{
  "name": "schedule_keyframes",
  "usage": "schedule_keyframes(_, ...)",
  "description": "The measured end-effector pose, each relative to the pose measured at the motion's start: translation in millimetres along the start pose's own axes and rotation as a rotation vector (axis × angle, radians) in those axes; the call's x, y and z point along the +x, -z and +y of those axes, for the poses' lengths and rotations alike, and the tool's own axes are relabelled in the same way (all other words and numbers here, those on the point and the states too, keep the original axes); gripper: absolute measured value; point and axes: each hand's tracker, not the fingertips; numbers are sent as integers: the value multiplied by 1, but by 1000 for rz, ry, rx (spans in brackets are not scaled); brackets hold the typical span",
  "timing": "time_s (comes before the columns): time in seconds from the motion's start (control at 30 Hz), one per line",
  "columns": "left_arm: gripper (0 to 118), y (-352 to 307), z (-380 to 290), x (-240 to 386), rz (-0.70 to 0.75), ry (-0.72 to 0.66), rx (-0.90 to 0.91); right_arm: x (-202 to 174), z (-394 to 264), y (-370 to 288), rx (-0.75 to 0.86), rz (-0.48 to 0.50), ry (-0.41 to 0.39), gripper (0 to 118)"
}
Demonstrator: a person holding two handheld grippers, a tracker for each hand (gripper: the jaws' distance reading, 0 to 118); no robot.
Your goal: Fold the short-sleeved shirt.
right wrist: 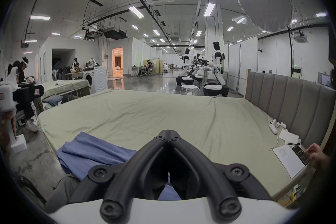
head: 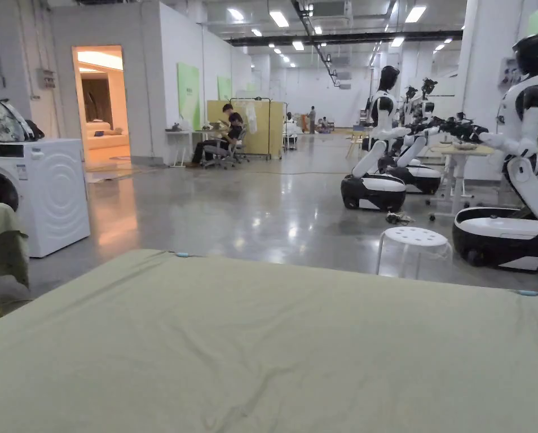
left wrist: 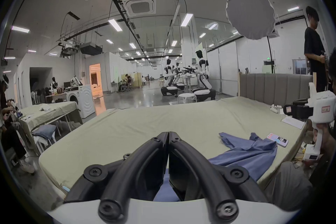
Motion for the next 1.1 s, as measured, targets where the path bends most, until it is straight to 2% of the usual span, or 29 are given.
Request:
schedule_keyframes(0.13,5,15,-2,-15,-23,-69,-67,5,-5,7,-22,11,16,0)
schedule_keyframes(0.17,15,23,-4,-19,-38,-74,-90,6,-7,8,-24,13,22,0)
schedule_keyframes(0.2,45,32,-6,-26,-48,-82,-124,7,-8,9,-30,19,28,0)
schedule_keyframes(0.23,63,47,-7,-34,-52,-101,-188,8,-10,10,-34,20,31,0)
schedule_keyframes(0.27,66,64,-8,-43,-119,-140,-264,9,-12,11,-40,20,33,0)
schedule_keyframes(0.47,66,178,-51,-94,-134,-422,-523,18,-25,17,-90,32,37,0)
schedule_keyframes(0.57,66,218,-81,-103,-62,-420,-675,21,-32,12,-113,32,42,0)
schedule_keyframes(0.67,66,234,-101,-100,-23,-385,-749,25,-40,10,-139,28,40,0)
schedule_keyframes(0.77,65,241,-114,-99,-60,-433,-797,30,-47,14,-170,14,50,0)
schedule_keyframes(0.83,62,250,-123,-93,-25,-427,-820,33,-50,17,-185,11,78,0)
schedule_keyframes(0.9,53,253,-129,-86,20,-340,-815,35,-51,17,-184,14,98,0)
schedule_keyframes(0.97,51,256,-127,-82,2,-343,-810,37,-53,15,-186,18,101,0)
schedule_keyframes(1.07,19,253,-128,-77,17,-297,-816,40,-58,14,-196,9,101,0)
schedule_keyframes(1.1,16,256,-126,-74,4,-247,-849,40,-59,14,-203,5,104,0)
